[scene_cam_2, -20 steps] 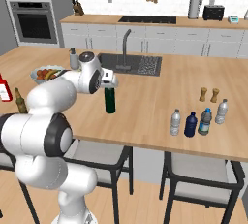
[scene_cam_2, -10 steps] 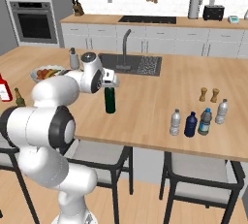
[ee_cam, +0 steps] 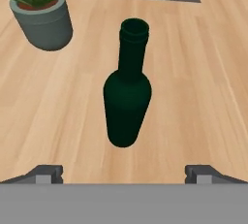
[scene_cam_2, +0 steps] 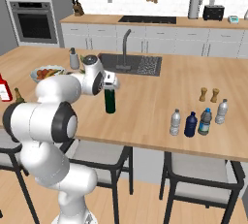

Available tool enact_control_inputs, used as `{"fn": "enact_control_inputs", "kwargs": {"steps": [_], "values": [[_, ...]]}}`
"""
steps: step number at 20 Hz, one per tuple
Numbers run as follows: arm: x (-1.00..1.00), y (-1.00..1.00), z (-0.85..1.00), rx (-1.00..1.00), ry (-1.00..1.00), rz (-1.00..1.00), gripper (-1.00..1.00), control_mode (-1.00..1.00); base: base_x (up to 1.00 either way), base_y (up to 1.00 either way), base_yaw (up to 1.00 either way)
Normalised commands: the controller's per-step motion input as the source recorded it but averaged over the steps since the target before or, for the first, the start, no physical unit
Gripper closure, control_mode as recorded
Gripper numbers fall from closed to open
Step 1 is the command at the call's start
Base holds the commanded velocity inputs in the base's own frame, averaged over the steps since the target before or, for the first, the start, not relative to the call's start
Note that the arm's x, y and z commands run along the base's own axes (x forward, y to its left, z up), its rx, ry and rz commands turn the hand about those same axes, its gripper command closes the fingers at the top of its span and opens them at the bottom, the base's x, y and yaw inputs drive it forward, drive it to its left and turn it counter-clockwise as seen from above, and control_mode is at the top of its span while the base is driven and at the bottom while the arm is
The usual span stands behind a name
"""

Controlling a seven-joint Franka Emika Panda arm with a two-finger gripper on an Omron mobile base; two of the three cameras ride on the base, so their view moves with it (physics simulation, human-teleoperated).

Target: Move the plastic bottles in the middle to the plastics group, and the glass bottles in the middle to the glass group.

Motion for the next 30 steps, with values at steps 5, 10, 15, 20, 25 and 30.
{"fn": "enact_control_inputs", "kwargs": {"steps": [5,10,15,20,25,30], "values": [[0.12,0.0,-0.19,0.0,0.0,0.0,-1.0,-1.0,0.0,0.0,0.0],[0.13,0.0,-0.14,0.0,0.0,0.0,-1.0,-1.0,0.0,0.0,0.0],[0.15,0.01,-0.03,0.0,0.0,0.0,-1.0,-1.0,0.0,0.0,0.0],[0.14,0.05,-0.03,0.0,0.0,0.0,-1.0,-1.0,0.0,0.0,0.0],[0.21,0.01,-0.15,0.0,0.0,0.0,-1.0,-1.0,0.0,0.0,0.0],[0.15,0.0,-0.12,0.0,0.0,0.0,-1.0,-1.0,0.0,0.0,0.0]]}}
